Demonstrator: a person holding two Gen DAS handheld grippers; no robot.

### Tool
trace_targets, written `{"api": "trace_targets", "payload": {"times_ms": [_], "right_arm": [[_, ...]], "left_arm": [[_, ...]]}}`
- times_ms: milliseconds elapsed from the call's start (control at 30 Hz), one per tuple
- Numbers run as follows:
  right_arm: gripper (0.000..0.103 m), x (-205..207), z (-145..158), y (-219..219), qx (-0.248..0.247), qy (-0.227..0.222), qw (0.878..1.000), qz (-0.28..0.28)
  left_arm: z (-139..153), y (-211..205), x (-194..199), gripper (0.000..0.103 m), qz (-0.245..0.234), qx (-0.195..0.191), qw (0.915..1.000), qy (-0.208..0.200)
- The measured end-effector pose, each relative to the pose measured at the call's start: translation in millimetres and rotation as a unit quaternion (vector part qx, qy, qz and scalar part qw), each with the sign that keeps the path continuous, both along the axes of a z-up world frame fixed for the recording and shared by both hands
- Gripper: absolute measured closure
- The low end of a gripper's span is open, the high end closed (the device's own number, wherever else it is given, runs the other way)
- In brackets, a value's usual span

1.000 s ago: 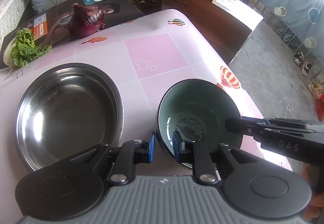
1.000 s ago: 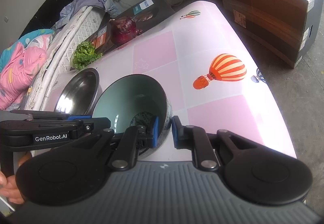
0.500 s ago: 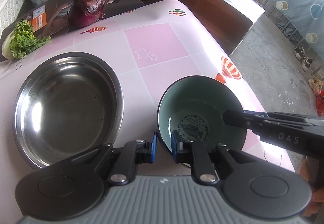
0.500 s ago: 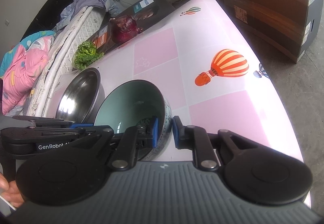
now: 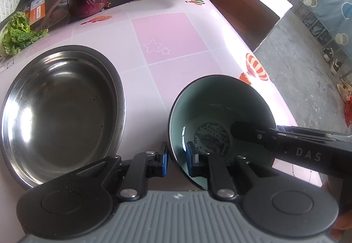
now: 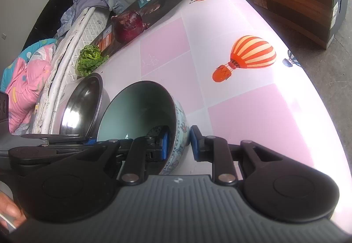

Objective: Organize plates and bowls
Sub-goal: 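Lift and carry the teal bowl with the right tool over the steel bowl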

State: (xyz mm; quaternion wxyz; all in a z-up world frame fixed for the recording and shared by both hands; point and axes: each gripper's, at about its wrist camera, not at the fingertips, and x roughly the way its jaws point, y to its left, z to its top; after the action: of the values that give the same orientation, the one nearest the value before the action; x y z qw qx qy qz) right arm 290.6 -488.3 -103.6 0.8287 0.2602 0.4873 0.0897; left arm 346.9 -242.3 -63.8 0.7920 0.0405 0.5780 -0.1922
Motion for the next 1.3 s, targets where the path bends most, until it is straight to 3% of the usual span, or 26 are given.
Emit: {"api": "trace_targets", "payload": {"times_ms": [667, 1300], "right_arm": [[0.083, 0, -2, 3, 0.004, 0.000, 1.000, -0.013], [0.083, -4, 18, 0, 0.001, -0.012, 1.000, -0.015]], "left_arm": [[-1, 2, 0, 0.083, 0.006, -0.014, 0.9999, 0.002], [21, 7, -6, 0.081, 0.006, -0.034, 0.9993, -0.014]]}}
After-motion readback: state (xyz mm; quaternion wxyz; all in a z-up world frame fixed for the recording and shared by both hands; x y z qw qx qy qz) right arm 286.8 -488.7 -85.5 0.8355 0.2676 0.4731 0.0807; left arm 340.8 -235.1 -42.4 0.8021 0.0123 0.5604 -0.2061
